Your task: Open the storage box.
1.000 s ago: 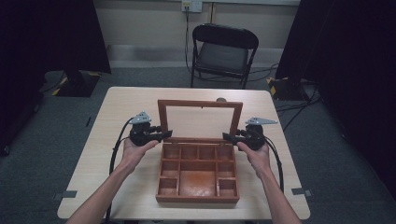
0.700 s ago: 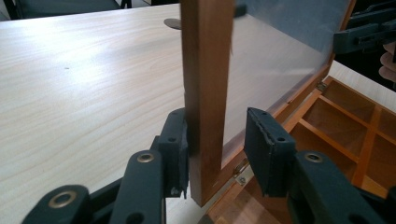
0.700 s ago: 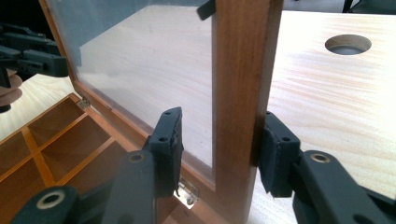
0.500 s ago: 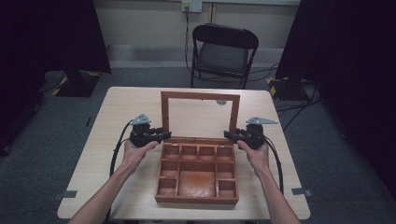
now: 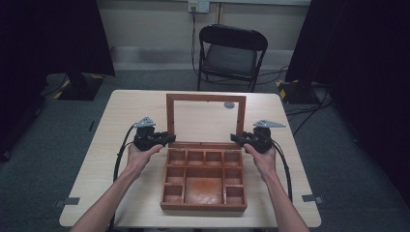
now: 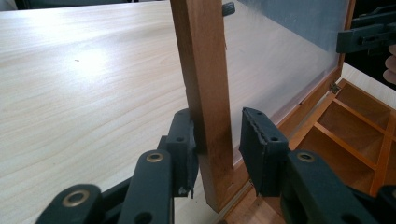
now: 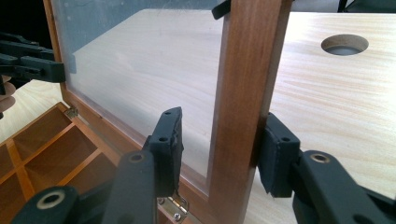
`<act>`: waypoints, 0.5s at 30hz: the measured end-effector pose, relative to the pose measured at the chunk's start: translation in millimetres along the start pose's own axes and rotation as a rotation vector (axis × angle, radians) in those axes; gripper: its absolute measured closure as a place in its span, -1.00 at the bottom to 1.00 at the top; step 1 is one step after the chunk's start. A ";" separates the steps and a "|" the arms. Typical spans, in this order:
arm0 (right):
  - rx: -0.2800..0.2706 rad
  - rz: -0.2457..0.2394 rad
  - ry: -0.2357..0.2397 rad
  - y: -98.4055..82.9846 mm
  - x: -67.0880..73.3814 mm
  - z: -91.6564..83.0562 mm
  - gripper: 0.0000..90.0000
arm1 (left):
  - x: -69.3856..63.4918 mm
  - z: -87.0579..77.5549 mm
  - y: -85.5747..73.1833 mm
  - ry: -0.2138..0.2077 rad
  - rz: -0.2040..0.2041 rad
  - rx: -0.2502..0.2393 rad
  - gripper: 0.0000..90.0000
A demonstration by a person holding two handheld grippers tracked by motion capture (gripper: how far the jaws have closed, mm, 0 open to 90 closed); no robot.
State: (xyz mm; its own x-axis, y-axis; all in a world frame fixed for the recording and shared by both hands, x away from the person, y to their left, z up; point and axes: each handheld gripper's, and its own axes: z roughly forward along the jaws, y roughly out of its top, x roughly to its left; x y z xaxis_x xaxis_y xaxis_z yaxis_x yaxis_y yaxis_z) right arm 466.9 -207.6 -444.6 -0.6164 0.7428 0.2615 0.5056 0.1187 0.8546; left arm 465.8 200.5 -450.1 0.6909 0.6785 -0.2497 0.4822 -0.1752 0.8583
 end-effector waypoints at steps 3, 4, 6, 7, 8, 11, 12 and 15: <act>0.004 0.008 0.001 0.3 0.1 3.1 0.23 | 2.2 -0.5 2.0 -0.004 -0.015 -0.017 0.49; 0.004 0.008 0.001 0.3 0.1 3.1 0.23 | 2.2 -0.5 2.0 -0.004 -0.015 -0.017 0.48; 0.008 0.008 -0.002 1.1 -0.1 3.7 0.23 | 2.4 -0.1 2.0 -0.003 -0.012 -0.014 0.48; 0.009 0.008 -0.001 1.2 -0.3 3.8 0.22 | 2.5 0.1 1.9 -0.002 -0.011 -0.014 0.48; 0.009 0.008 -0.001 1.2 -0.3 3.8 0.22 | 2.5 0.1 1.9 -0.002 -0.011 -0.014 0.47; 0.017 0.015 -0.003 2.0 -1.2 5.3 0.20 | 3.5 2.8 1.1 -0.001 -0.007 -0.007 0.44; 0.018 0.016 -0.005 1.9 -1.6 5.9 0.20 | 3.4 3.7 0.7 0.000 -0.013 -0.005 0.42; 0.015 0.021 -0.010 0.5 -2.6 7.2 0.18 | 5.8 5.9 -0.3 -0.008 -0.018 0.007 0.38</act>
State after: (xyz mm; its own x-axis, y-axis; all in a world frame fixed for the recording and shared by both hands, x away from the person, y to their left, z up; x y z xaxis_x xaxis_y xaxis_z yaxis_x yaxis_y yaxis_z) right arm 473.0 -204.8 -448.1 -0.5993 0.7519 0.2746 0.5276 0.1131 0.8419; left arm 472.8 200.2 -454.5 0.6863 0.6757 -0.2692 0.4986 -0.1678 0.8504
